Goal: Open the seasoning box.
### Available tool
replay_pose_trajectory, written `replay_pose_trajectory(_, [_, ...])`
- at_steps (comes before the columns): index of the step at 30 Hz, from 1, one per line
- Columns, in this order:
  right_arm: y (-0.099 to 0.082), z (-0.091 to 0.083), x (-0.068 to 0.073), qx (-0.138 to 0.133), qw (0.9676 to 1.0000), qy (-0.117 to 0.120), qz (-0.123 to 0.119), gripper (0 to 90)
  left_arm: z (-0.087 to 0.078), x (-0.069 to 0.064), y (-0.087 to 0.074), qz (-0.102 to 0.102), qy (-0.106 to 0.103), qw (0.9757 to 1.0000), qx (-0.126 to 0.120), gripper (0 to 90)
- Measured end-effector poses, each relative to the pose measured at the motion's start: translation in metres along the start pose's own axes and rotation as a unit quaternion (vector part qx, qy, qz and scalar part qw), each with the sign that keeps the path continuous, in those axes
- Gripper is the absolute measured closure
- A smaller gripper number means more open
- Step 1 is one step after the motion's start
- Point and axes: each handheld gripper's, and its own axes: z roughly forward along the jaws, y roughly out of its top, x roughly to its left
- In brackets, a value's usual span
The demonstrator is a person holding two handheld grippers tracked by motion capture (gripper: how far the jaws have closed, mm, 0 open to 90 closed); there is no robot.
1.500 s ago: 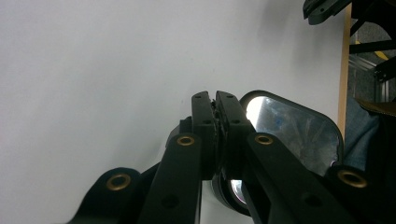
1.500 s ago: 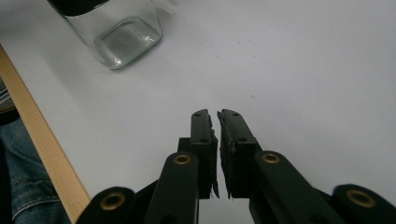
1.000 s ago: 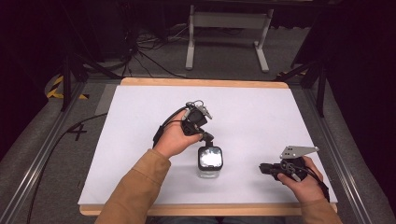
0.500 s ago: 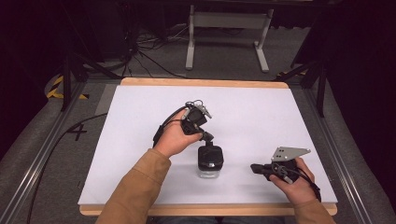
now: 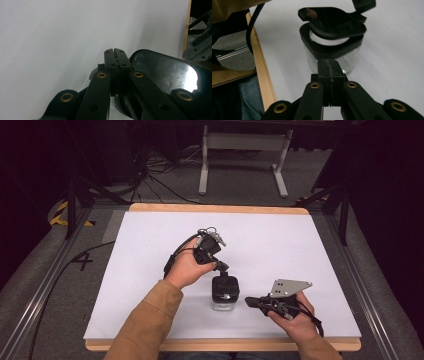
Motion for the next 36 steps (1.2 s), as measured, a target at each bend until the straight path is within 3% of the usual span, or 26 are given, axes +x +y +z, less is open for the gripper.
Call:
replay_pose_trajectory(8, [0.009,0.014,0.003,-0.020,0.9998,-0.001,-0.009,90.0,-0.001,-0.001,-0.001,0.004,0.003,1.0000,-0.001,90.0])
replay_pose_trajectory(11, [0.010,0.014,0.003,-0.021,0.9997,0.000,-0.009,90.0,-0.004,-0.004,-0.003,0.009,0.022,0.9996,-0.015,90.0])
replay_pose_trajectory(13, [0.010,0.014,0.003,-0.025,0.9997,0.003,-0.008,90.0,-0.011,-0.007,-0.005,0.011,0.047,0.9986,-0.023,90.0])
replay_pose_trajectory(15, [0.011,0.015,0.003,-0.027,0.9996,0.004,-0.010,90.0,-0.021,-0.009,-0.009,0.003,0.047,0.9976,-0.050,90.0])
replay_pose_trajectory(18, [0.013,0.015,0.002,-0.030,0.9995,0.008,-0.011,90.0,-0.041,-0.017,-0.015,-0.003,0.048,0.9957,-0.079,90.0])
replay_pose_trajectory(26, [0.019,0.013,-0.001,-0.039,0.9991,0.012,-0.012,90.0,-0.066,-0.052,-0.034,0.022,0.051,0.9943,-0.091,90.0])
replay_pose_trajectory(34, [0.024,0.011,-0.006,-0.051,0.9985,0.015,-0.009,90.0,-0.077,-0.080,-0.051,0.048,0.036,0.9950,-0.080,90.0])
replay_pose_trajectory(36, [0.026,0.011,-0.007,-0.055,0.9983,0.016,-0.009,90.0,-0.076,-0.089,-0.054,0.055,0.050,0.9943,-0.076,90.0])
